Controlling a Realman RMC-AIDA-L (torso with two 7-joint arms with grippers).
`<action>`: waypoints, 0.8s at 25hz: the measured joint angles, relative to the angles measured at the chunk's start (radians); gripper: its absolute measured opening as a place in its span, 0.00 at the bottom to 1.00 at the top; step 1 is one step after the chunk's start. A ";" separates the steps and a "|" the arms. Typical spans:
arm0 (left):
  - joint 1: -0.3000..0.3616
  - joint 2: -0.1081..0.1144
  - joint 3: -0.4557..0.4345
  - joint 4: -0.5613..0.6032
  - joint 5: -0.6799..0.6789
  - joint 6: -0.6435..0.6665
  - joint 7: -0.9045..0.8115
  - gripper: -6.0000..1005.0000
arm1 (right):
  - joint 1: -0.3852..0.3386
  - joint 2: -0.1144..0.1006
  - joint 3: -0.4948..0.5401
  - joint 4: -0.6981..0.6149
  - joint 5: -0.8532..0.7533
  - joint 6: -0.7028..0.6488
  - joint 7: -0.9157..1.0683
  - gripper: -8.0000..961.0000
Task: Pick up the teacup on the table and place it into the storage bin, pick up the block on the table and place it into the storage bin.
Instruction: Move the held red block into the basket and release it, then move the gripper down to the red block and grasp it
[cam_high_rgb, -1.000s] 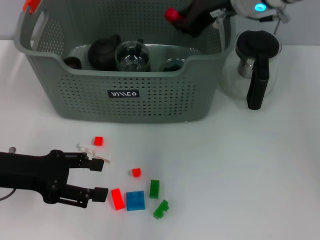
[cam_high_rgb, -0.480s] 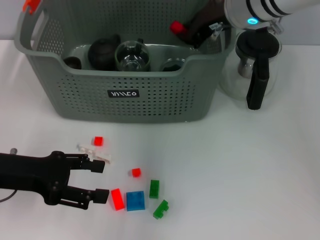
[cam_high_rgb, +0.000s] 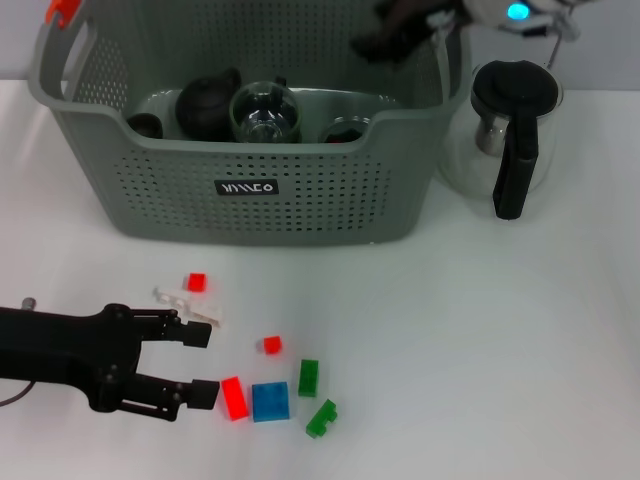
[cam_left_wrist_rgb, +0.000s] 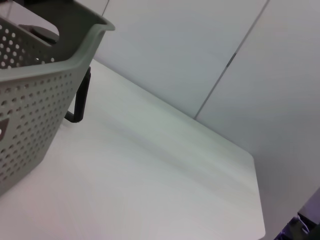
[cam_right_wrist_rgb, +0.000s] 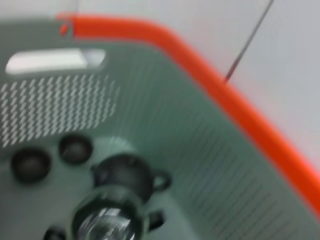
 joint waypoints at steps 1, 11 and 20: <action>0.000 0.000 -0.001 0.000 0.000 0.001 0.000 0.87 | -0.008 0.001 0.004 -0.030 0.000 -0.004 0.007 0.42; -0.001 0.003 0.000 -0.004 0.000 0.004 -0.003 0.87 | -0.166 -0.001 0.011 -0.439 0.238 -0.329 0.045 0.86; 0.004 0.011 0.004 -0.007 0.002 0.005 -0.005 0.87 | -0.238 0.003 -0.007 -0.527 0.353 -0.728 0.056 0.96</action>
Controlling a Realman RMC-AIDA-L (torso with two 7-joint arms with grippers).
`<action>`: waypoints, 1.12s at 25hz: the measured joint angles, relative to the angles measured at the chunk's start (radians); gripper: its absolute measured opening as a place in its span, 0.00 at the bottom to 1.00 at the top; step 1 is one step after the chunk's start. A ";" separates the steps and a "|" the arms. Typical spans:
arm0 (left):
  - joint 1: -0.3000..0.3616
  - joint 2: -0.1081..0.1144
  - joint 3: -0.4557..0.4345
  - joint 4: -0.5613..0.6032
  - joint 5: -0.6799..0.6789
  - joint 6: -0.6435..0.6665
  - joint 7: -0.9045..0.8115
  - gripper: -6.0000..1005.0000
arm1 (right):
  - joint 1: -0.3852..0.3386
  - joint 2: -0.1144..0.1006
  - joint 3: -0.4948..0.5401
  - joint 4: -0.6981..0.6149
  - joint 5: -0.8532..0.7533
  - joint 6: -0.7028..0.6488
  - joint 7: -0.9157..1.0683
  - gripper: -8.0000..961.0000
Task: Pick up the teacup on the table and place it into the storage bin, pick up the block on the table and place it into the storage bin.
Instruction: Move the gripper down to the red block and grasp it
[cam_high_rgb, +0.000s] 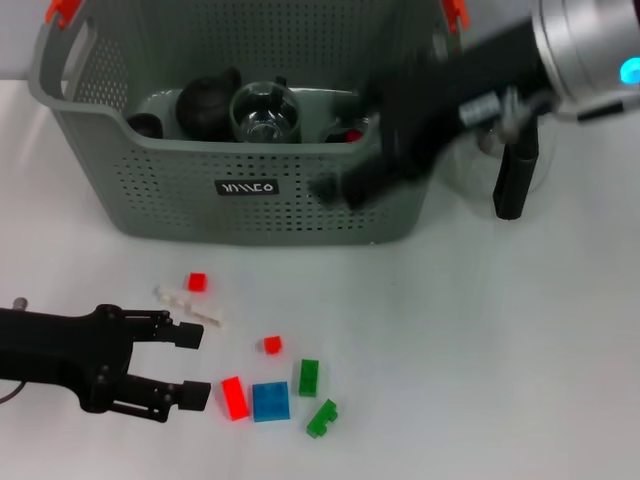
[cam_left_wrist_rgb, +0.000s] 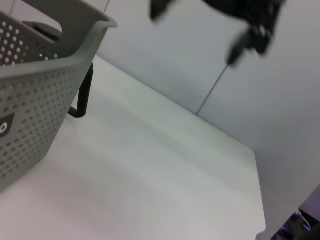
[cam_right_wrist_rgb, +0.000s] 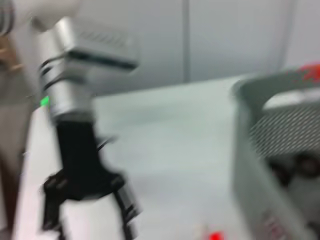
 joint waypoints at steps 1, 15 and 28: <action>0.002 0.002 0.001 0.002 0.003 0.000 0.000 0.87 | -0.001 0.001 -0.008 0.011 -0.001 -0.021 0.003 0.96; 0.012 0.003 0.002 0.007 0.027 -0.005 0.003 0.87 | 0.097 0.010 -0.308 0.403 -0.079 0.209 -0.008 0.98; 0.007 -0.001 0.002 0.007 0.030 -0.005 0.004 0.87 | 0.131 0.020 -0.731 0.566 0.048 0.626 0.010 0.86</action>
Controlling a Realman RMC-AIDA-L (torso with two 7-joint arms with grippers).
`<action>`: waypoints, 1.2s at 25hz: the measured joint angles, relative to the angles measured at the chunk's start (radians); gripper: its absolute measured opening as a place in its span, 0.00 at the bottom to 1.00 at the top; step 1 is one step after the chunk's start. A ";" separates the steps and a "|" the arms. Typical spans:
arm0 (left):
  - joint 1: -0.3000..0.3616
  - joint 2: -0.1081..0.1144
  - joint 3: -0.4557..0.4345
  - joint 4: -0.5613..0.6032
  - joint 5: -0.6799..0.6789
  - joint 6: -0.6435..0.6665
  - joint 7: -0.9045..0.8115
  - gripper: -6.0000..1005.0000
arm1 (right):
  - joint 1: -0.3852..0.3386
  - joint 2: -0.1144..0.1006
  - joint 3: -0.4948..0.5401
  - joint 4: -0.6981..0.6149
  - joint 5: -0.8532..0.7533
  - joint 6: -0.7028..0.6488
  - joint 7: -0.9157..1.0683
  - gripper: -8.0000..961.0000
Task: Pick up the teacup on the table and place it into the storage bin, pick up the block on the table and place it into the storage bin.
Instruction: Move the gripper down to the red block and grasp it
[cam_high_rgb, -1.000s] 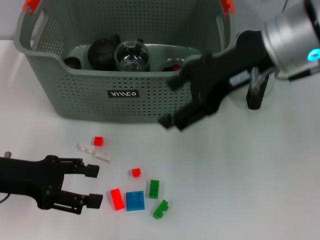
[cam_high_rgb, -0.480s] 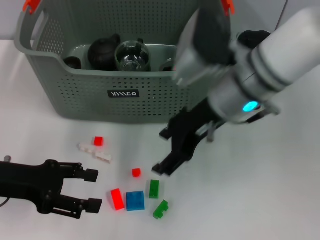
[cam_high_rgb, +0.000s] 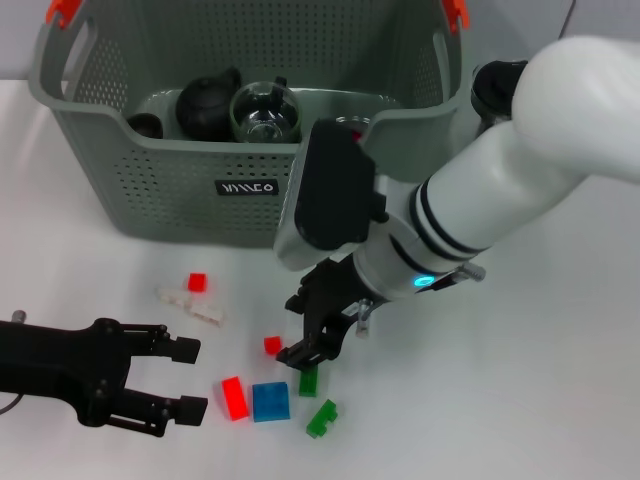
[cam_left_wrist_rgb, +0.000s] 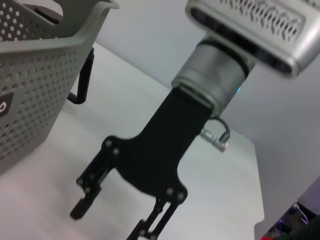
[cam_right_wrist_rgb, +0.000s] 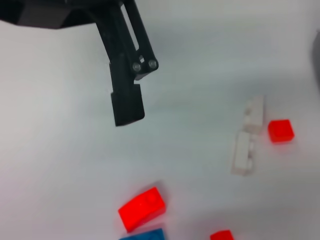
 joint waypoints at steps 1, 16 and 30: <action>0.000 0.000 0.000 0.000 0.000 0.000 0.000 0.87 | 0.000 0.000 -0.014 0.005 0.011 0.017 -0.002 0.85; -0.001 -0.004 0.000 0.000 0.000 -0.004 0.002 0.87 | -0.008 0.008 -0.110 0.044 0.068 0.156 -0.013 0.70; 0.000 -0.007 0.000 0.002 0.000 -0.005 0.002 0.87 | -0.012 0.009 -0.153 0.053 0.105 0.202 -0.046 0.69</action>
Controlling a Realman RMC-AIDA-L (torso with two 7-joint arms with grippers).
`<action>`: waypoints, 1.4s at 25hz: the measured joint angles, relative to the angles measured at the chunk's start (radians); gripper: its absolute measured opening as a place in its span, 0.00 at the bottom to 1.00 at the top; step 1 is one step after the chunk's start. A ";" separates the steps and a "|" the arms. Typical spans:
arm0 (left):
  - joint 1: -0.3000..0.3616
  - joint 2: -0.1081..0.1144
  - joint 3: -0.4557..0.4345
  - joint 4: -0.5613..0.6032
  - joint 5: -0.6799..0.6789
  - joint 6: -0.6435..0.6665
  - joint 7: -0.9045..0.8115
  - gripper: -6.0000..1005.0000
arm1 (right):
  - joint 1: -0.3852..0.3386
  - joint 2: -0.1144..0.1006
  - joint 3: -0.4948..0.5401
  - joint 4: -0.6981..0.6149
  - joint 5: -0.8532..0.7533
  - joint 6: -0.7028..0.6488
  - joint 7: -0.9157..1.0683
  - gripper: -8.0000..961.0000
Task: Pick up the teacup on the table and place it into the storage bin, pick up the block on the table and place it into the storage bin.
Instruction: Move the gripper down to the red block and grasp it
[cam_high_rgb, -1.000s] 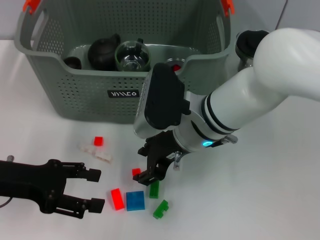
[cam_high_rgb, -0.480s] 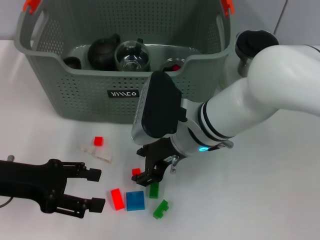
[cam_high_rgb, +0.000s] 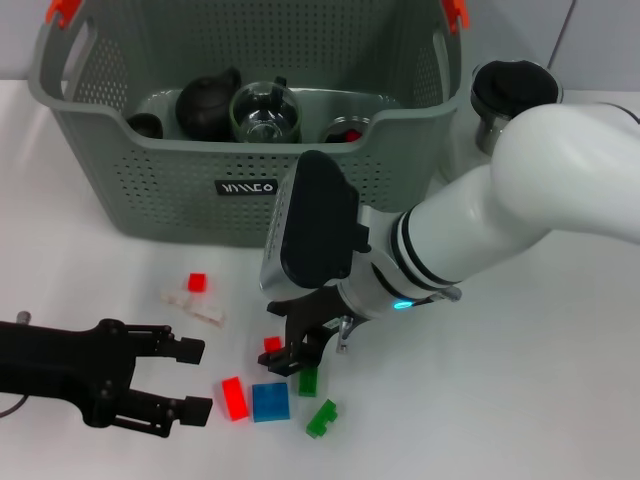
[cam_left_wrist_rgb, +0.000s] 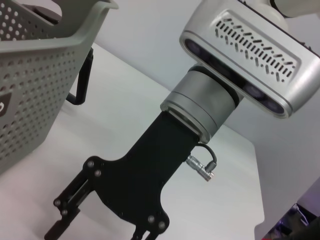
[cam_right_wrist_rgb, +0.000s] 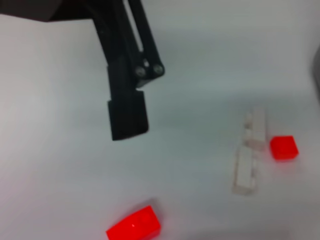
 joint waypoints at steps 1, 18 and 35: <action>0.000 -0.001 0.000 0.000 0.000 0.000 0.000 0.87 | 0.000 0.000 -0.002 0.003 0.010 0.003 -0.009 0.69; -0.002 -0.003 0.000 0.001 0.000 -0.001 -0.001 0.87 | 0.011 -0.002 -0.002 0.058 0.064 0.013 -0.058 0.44; -0.002 -0.003 -0.003 0.001 0.000 -0.003 -0.001 0.87 | 0.013 0.001 -0.004 0.059 0.064 0.003 -0.082 0.35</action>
